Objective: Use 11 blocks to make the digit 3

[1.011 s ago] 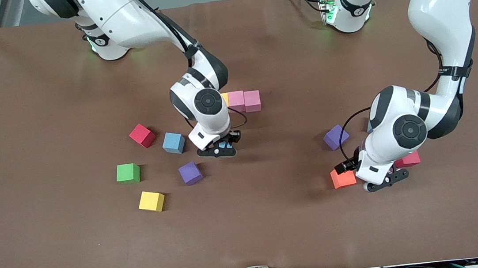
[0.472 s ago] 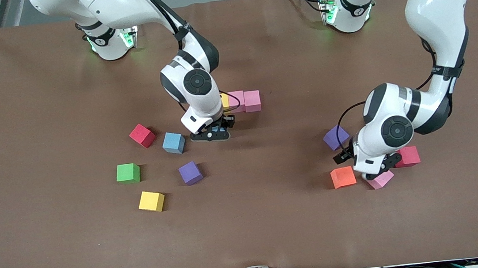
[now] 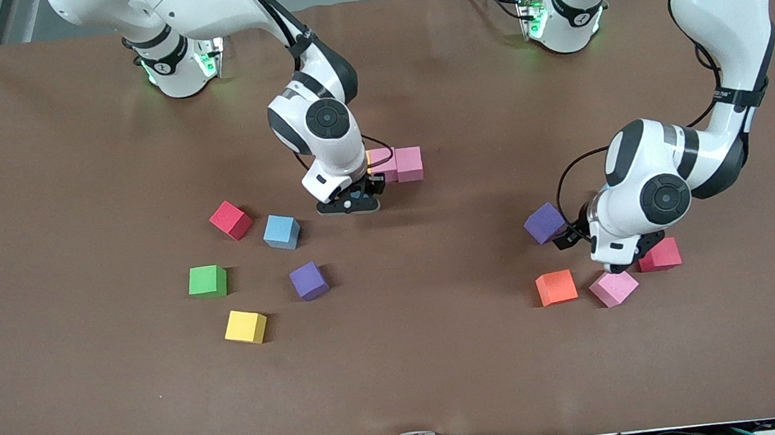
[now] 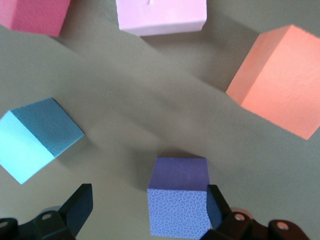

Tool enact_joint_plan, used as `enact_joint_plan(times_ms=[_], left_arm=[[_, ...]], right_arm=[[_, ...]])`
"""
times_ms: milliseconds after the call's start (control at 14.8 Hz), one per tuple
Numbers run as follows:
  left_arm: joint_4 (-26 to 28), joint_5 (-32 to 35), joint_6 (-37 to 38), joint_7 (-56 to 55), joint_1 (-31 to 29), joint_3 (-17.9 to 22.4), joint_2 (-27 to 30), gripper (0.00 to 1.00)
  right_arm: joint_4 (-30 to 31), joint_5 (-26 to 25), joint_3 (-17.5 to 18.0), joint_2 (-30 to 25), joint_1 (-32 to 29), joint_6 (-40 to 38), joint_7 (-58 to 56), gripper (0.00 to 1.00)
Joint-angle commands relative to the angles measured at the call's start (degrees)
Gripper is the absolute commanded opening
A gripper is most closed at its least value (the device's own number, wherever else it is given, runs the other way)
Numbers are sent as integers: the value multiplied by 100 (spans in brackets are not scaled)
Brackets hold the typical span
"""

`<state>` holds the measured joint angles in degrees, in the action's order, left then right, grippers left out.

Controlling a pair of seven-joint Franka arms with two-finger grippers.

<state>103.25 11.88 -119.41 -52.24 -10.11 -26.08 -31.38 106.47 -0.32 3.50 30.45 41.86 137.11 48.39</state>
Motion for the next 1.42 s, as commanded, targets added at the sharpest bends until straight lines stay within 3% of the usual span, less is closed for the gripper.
enact_joint_plan(times_ms=[0, 404, 1011, 1348], left_arm=[[282, -89, -213, -93, -35, -37, 114, 100], [468, -89, -794, -269, 8, -46, 18, 100], [521, -124, -865, -296, 9, -90, -202, 100], [547, -133, -865, -296, 0, -143, -299, 90]], right_arm=[[269, 33, -16, -232, 59, 79, 144, 1], [269, -20, -16, -206, 68, 97, 223, 1], [278, -47, -43, -188, 147, 202, 267, 1], [278, -47, -51, -153, 138, 202, 267, 1]])
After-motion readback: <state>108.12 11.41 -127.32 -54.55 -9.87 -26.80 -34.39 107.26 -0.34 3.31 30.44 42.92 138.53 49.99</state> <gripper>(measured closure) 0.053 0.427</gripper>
